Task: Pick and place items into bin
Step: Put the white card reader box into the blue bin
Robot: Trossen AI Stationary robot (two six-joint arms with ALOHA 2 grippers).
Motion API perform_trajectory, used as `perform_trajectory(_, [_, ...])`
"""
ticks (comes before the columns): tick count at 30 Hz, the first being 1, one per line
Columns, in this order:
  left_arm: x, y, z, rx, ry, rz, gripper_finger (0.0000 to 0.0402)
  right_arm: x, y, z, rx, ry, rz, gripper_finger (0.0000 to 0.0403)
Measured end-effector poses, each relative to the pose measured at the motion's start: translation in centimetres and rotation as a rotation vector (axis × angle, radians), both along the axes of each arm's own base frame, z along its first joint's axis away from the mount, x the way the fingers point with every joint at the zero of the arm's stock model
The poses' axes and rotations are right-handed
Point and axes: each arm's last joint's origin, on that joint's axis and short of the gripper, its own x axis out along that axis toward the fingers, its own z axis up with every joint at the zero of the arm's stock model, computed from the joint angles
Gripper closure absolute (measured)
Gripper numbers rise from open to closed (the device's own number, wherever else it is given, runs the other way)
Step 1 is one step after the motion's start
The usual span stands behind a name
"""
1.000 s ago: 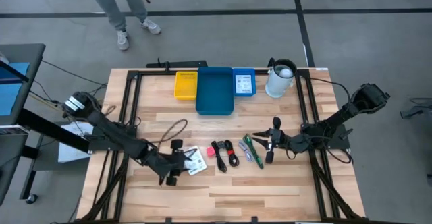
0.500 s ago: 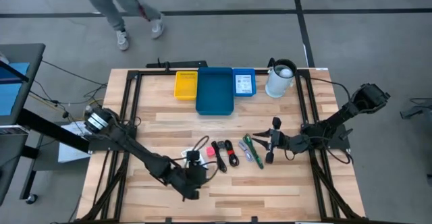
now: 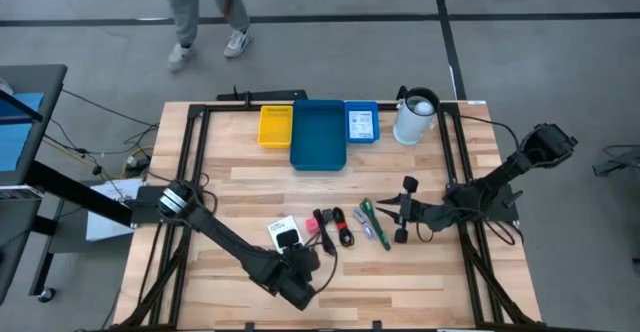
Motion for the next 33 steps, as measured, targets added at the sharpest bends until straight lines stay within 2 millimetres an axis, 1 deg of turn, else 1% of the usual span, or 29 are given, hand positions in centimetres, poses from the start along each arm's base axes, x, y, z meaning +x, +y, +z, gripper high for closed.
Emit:
perform_trajectory(3, [0.6, -0.4, -0.5, 0.015, 0.039, 0.026, 0.0236, -0.1, 0.1, 0.0, -0.003, 0.004, 0.011, 0.0332])
perform_trajectory(7, [0.9, -0.6, -0.2, 0.031, 0.069, 0.060, 0.0236, -0.3, 0.3, 0.2, -0.017, 0.004, 0.029, 0.0332])
perform_trajectory(11, [0.6, -0.4, -0.2, 0.047, 0.096, 0.092, 0.0236, -0.5, 0.2, 0.3, -0.022, 0.011, 0.029, 0.0332])
perform_trajectory(16, [-0.1, -0.1, -0.3, 0.040, 0.170, 0.123, 0.0236, -0.7, 0.1, 0.5, -0.025, 0.017, 0.029, 0.0332])
perform_trajectory(23, [-0.1, 0.0, -0.3, 0.046, 0.166, 0.132, 0.0236, -0.9, 0.0, 0.9, -0.018, 0.005, 0.028, 0.0332])
perform_trajectory(33, [0.3, 0.8, -0.3, 0.058, 0.186, 0.133, 0.0236, -1.0, -0.1, 0.7, -0.030, 0.027, 0.029, 0.0332])
